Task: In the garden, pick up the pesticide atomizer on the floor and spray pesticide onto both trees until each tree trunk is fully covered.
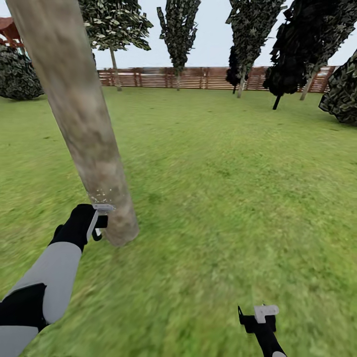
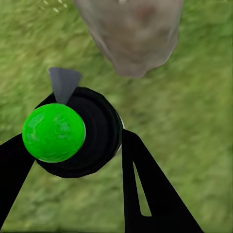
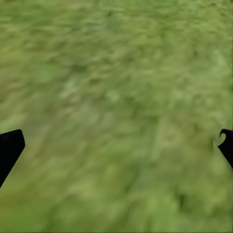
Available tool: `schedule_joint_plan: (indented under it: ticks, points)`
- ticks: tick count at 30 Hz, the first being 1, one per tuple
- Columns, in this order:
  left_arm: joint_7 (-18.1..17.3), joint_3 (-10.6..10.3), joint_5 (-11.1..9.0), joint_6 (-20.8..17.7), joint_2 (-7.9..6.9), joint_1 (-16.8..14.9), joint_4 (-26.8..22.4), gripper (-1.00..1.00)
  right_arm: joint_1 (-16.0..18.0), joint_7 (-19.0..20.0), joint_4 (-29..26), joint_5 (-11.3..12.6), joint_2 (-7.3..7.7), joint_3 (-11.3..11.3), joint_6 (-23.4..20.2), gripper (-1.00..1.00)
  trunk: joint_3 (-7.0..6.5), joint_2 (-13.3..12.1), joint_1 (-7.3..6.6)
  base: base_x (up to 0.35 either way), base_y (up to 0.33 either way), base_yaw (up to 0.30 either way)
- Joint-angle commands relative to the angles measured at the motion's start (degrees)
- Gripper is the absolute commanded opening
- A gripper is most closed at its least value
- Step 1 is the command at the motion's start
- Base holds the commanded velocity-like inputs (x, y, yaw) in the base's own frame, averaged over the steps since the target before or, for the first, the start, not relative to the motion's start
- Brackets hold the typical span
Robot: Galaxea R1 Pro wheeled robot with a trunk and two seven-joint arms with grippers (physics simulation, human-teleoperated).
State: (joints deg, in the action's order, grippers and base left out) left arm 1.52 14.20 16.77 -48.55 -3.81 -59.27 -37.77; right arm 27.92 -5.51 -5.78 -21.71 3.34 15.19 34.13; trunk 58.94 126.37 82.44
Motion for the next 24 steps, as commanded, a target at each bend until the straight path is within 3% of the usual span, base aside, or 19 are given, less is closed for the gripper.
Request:
schedule_joint_plan:
  ticks: [1, 10, 24]
  points:
    - [0.16, 0.01, 0.02, -0.2, 0.1, -0.02, -0.03, -1.0, 0.03, -0.38, 0.07, -0.61, 0.0, 0.2, 0.15, 1.0, 0.05, 0.02, 0.01, 0.167, -0.251, 0.235]
    - [0.24, 0.28, 0.02, -0.14, -0.14, 0.11, 0.06, -1.0, 0.03, -0.36, 0.07, -0.63, 0.0, 0.2, 0.15, 1.0, 0.05, 0.02, 0.01, 0.105, -0.259, 0.041]
    - [0.28, 0.1, 0.02, -0.05, 0.11, 0.21, 0.15, -1.0, 0.03, -0.32, 0.05, -0.62, 0.0, 0.22, 0.15, 1.0, 0.05, 0.02, 0.01, 0.093, -0.268, 0.237]
